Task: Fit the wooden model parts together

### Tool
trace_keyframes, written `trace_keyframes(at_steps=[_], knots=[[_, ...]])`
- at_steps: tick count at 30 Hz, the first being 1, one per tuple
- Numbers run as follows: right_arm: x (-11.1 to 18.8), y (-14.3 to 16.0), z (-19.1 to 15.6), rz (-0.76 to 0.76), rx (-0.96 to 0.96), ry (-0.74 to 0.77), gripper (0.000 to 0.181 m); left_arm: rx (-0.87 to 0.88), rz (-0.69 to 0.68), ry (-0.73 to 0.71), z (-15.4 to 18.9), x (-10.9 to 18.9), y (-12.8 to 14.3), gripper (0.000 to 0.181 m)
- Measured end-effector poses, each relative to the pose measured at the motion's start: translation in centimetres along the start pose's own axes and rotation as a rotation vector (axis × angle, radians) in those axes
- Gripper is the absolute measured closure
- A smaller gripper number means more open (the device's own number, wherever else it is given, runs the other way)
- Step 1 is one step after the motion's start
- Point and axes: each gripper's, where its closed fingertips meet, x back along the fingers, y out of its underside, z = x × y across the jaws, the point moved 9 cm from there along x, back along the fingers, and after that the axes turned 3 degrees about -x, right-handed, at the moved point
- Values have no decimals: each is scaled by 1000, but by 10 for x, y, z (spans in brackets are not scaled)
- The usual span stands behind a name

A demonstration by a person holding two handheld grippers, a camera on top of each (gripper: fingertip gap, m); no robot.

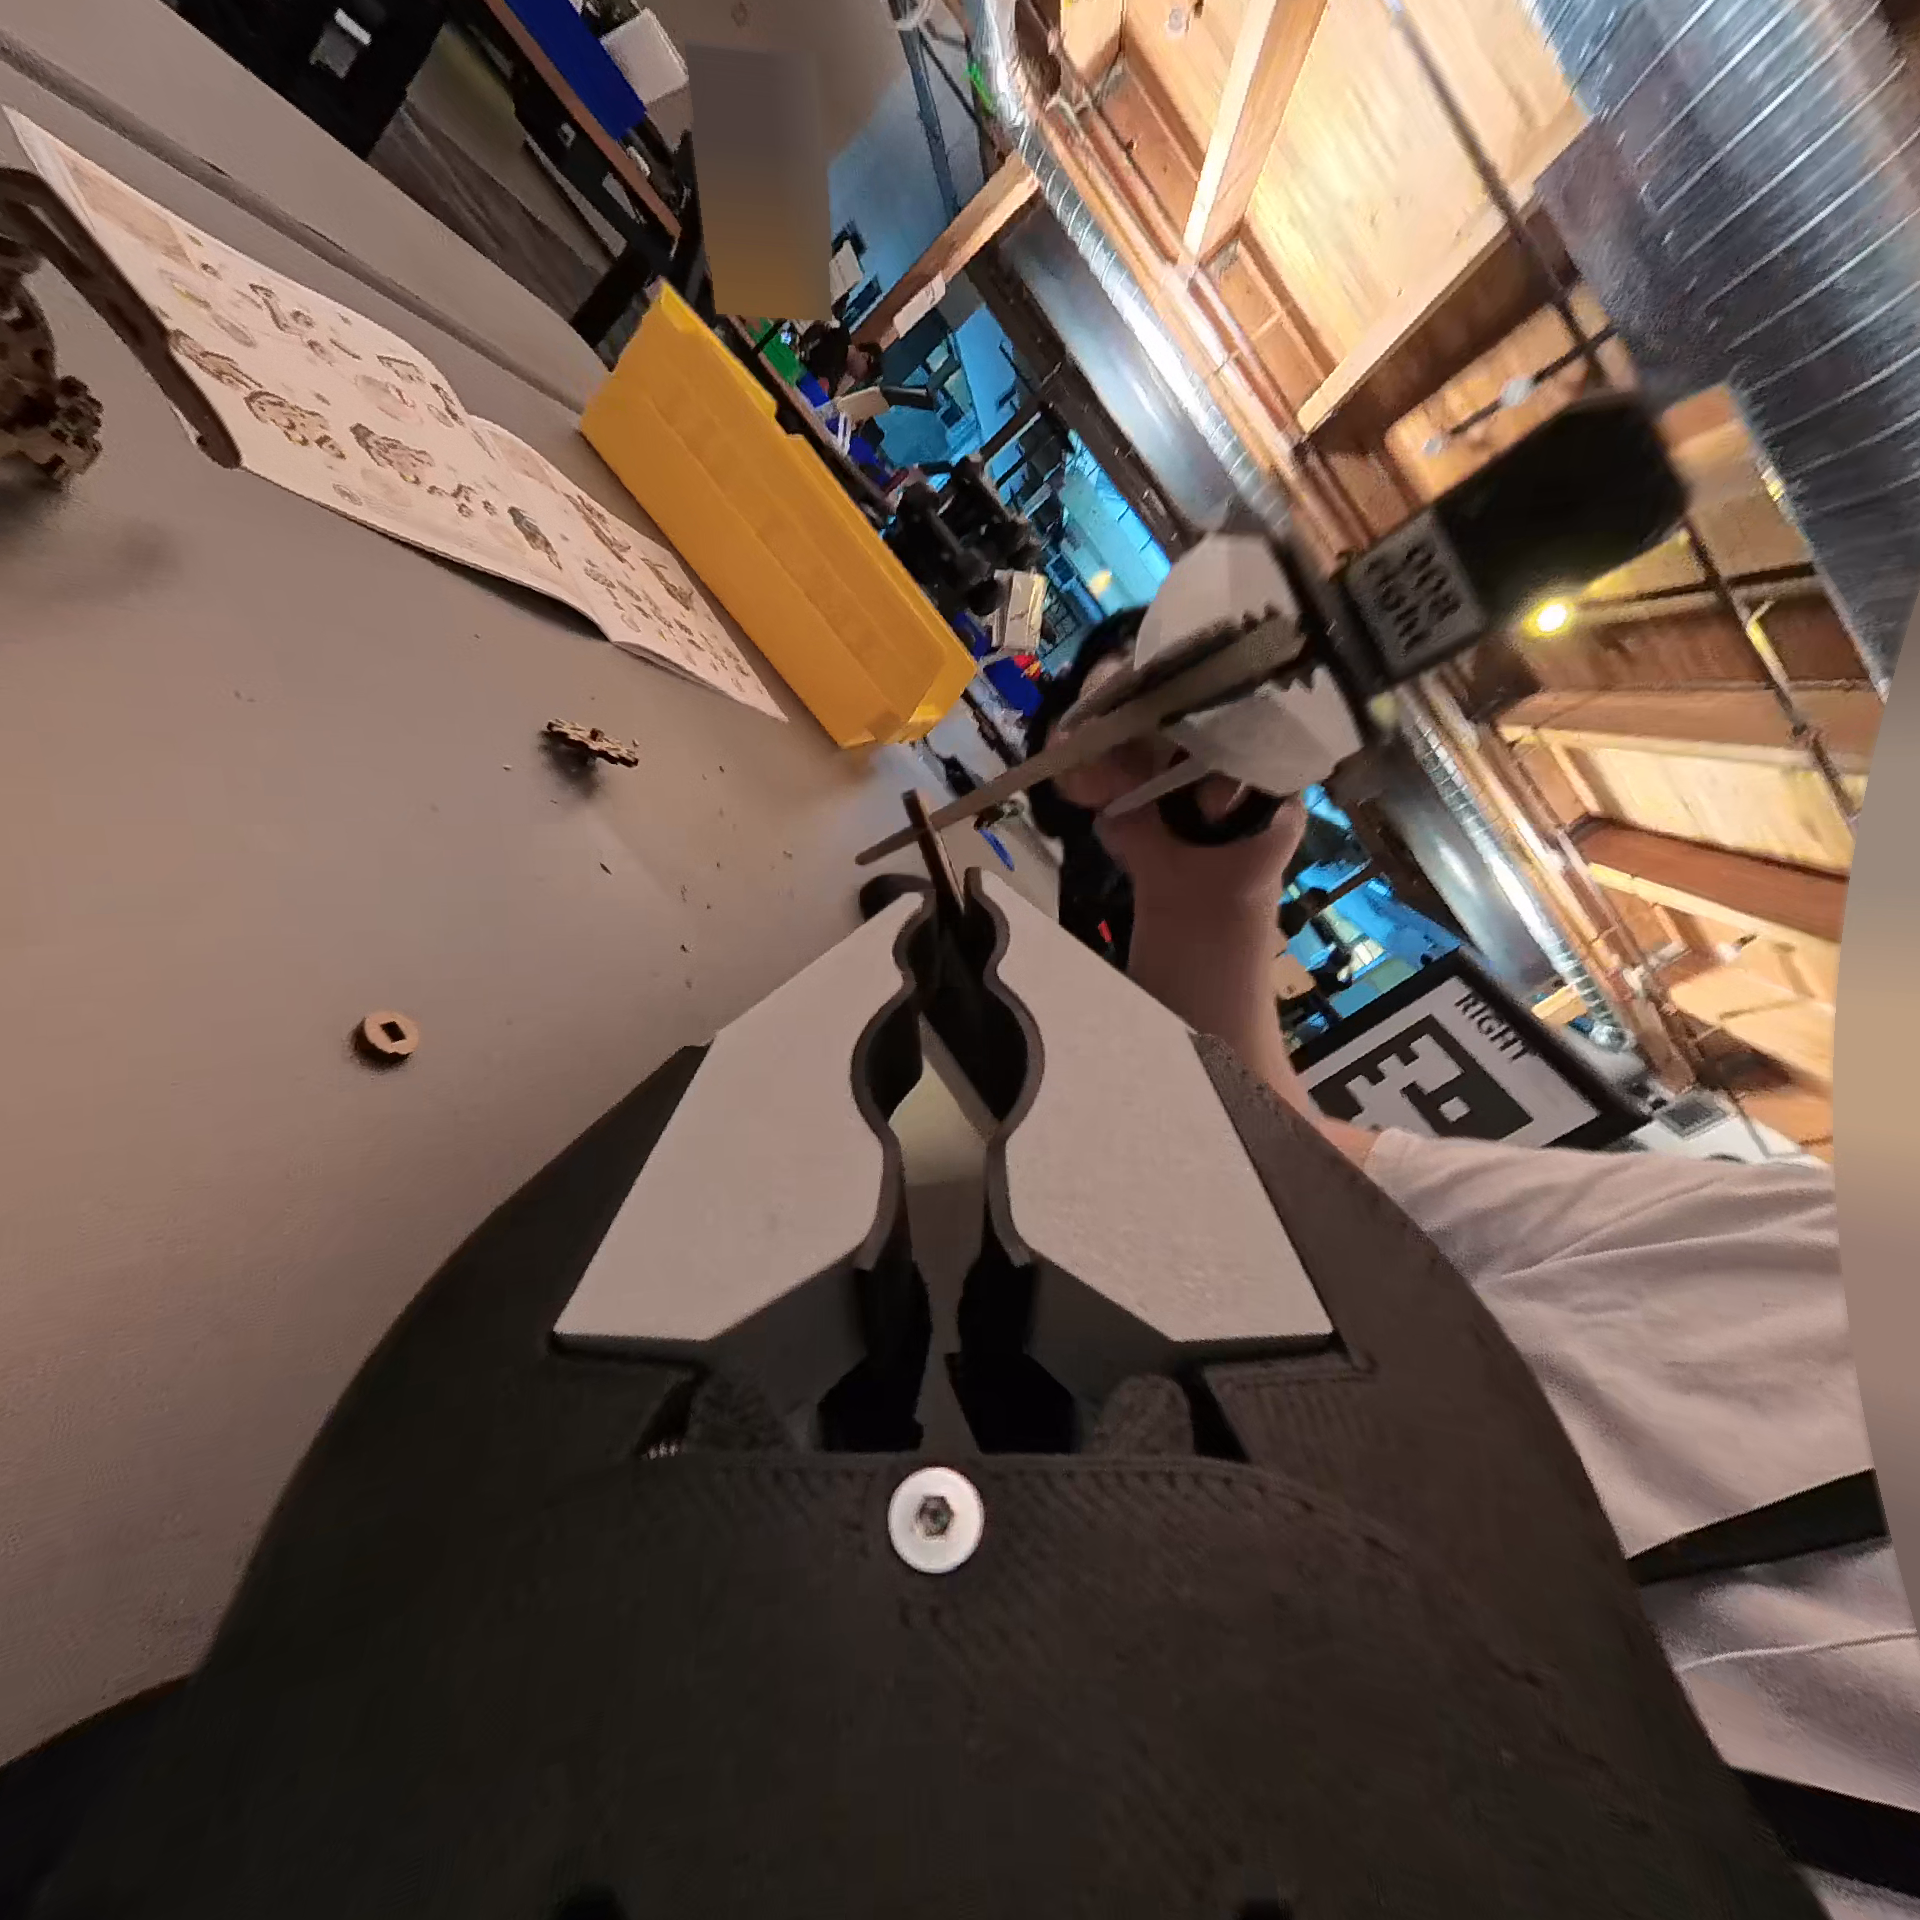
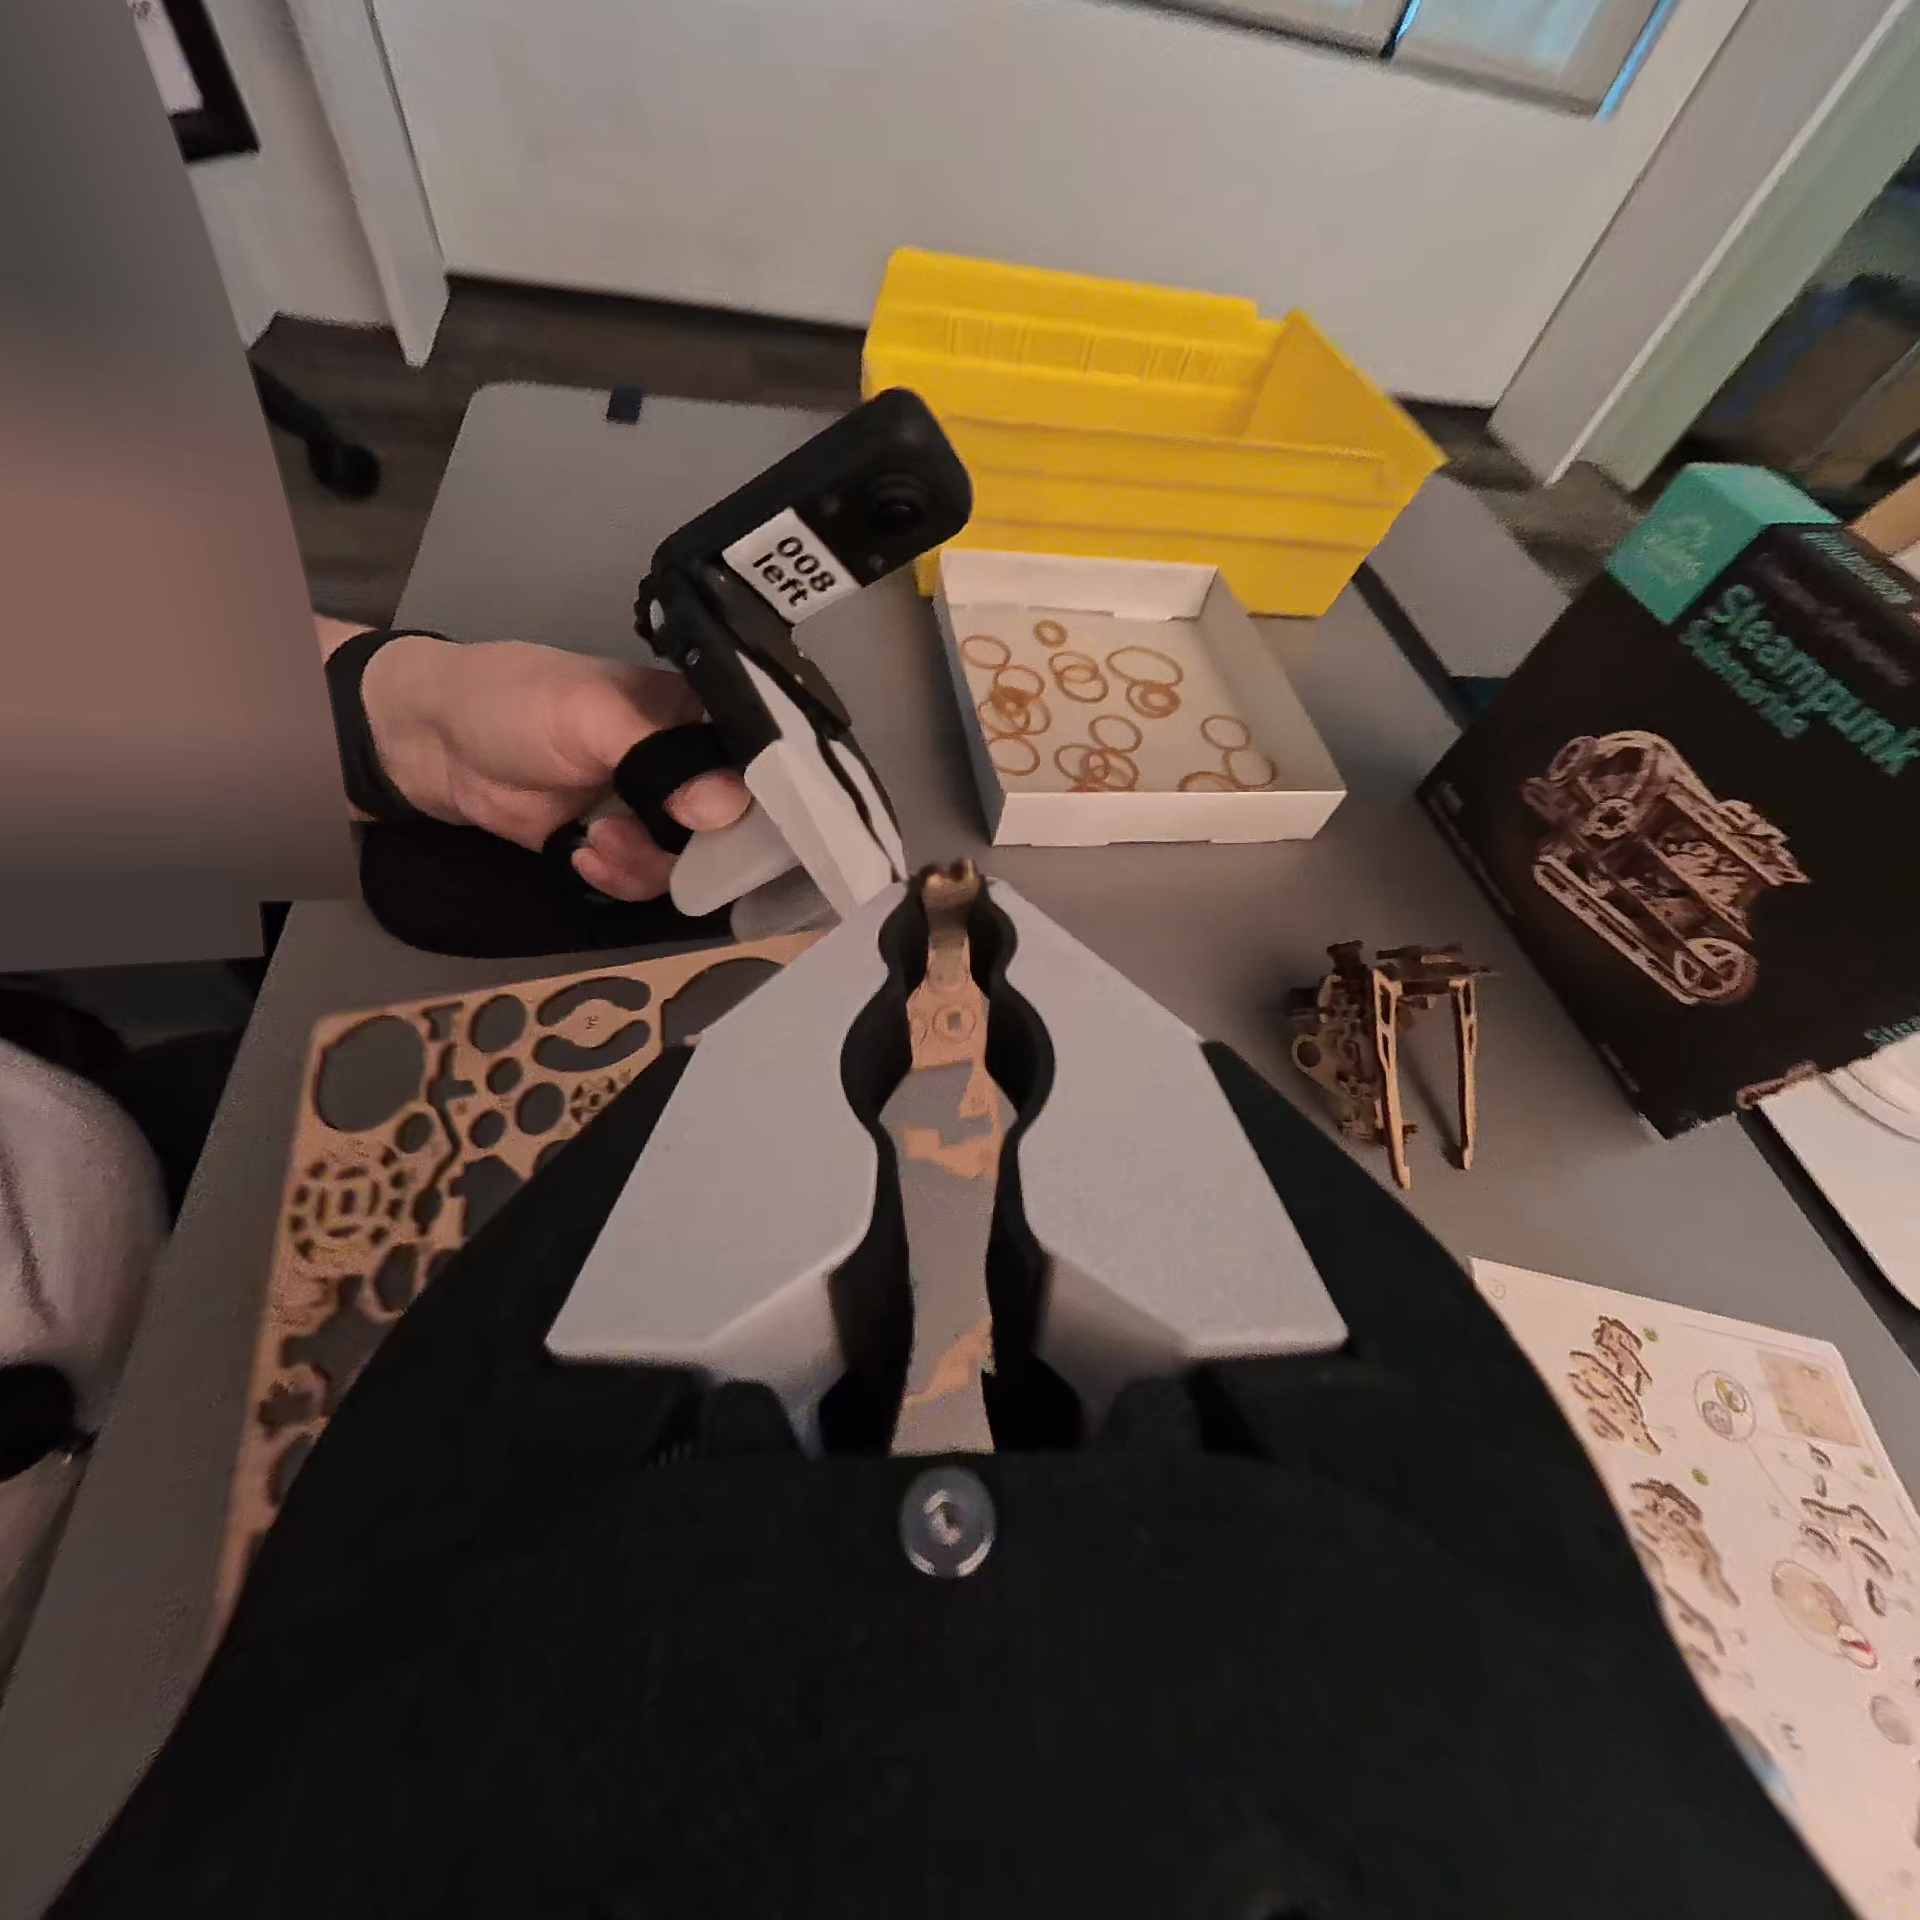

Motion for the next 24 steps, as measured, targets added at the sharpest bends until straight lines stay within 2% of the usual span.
trace_keyframes(at_steps=[6, 11, 18, 20, 24], knots=[[8, 26, -16, 144, 25, 134, 175, 9, 29, 4, -1, 3, -2, 181], [-1, 12, -33, -2, 214, 238, 175, -3, 24, -19, -2, 2, -2, 181], [-27, 3, -30, -311, 366, 234, 175, -37, -10, -18, 1, -2, 0, 181], [-26, -1, -33, -307, 367, 248, 175, -13, 3, -24, -1, 0, -1, 181], [-7, -7, -43, -192, 301, 296, 175, -1, 24, -14, -2, 3, -3, 181]])
